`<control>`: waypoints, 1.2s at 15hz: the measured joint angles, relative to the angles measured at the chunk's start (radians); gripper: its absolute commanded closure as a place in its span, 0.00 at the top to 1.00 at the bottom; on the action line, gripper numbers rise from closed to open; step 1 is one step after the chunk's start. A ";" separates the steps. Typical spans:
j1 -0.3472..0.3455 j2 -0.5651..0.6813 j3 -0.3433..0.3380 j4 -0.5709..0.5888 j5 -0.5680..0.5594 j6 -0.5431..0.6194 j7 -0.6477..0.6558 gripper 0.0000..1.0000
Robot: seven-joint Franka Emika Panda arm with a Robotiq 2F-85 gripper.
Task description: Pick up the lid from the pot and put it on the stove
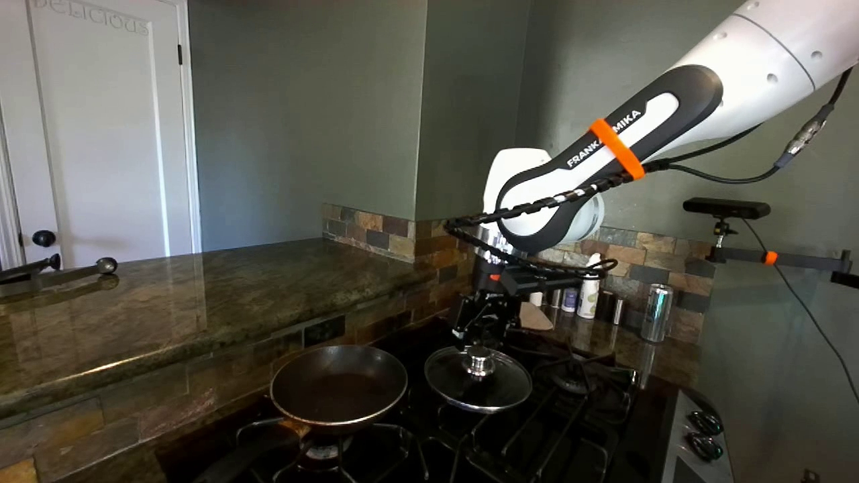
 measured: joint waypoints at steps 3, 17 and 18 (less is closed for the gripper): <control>0.001 -0.040 0.002 0.000 -0.002 -0.001 -0.008 1.00; 0.013 -0.298 0.074 0.052 -0.035 -0.254 -0.017 1.00; 0.012 -0.298 0.074 0.053 -0.035 -0.253 -0.017 1.00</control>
